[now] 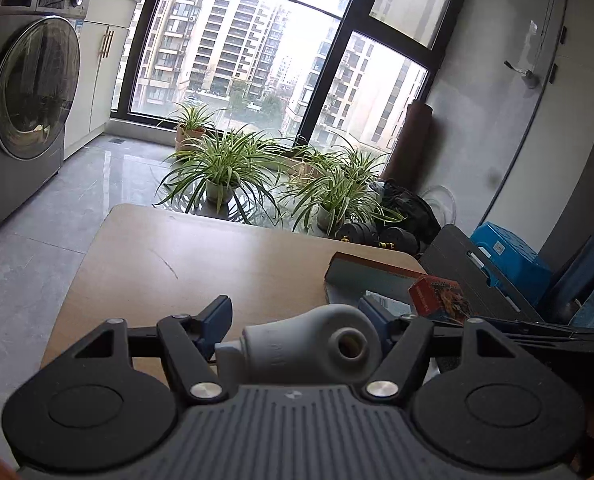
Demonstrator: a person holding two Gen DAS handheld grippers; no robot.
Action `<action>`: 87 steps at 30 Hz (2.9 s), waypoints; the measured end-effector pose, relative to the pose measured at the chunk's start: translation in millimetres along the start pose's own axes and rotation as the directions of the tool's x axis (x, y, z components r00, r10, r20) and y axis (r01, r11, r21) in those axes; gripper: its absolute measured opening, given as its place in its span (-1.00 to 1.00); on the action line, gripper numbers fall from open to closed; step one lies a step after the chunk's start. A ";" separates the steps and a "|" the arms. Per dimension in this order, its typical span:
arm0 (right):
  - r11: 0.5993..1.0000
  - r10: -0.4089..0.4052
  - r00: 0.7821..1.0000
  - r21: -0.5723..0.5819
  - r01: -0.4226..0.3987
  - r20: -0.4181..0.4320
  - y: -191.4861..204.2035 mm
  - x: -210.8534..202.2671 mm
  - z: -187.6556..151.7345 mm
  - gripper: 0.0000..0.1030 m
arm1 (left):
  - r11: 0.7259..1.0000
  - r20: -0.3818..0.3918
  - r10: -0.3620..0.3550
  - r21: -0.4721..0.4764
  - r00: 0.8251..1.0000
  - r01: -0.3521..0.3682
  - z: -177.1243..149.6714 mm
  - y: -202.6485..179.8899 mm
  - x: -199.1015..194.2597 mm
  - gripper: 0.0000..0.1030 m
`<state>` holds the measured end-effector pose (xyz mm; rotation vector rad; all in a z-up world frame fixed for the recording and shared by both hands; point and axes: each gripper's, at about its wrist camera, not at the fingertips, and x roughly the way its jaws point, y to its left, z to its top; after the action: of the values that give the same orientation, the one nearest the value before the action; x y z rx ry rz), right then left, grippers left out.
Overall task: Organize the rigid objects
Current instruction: 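Carry the plug-in light and red card box over the tray with both tools, then hold the plug-in light and card box above the tray, lowering with both tools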
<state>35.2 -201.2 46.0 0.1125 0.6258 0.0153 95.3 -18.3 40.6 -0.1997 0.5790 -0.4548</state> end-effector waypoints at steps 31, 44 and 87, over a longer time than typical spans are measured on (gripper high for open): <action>0.985 -0.141 0.989 0.106 0.136 0.043 -111.3 -75.9 -51.6 0.38 | 0.988 -0.094 -0.095 0.115 0.991 0.106 -34.9 -130.7 25.2 0.38; 0.987 -0.132 0.991 0.093 0.128 0.038 -111.3 -70.7 -51.6 0.38 | 0.990 -0.093 -0.046 0.129 0.995 0.057 -33.4 -134.4 25.1 0.38; 0.987 -0.133 0.991 0.093 0.131 0.011 -115.5 -57.2 -60.3 0.38 | 0.990 -0.108 -0.033 0.133 0.994 0.047 -36.1 -136.1 37.2 0.38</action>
<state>-48.7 -312.7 18.2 0.1595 0.6158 -0.1427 53.9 -157.8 34.7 -0.0578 0.6465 -0.5442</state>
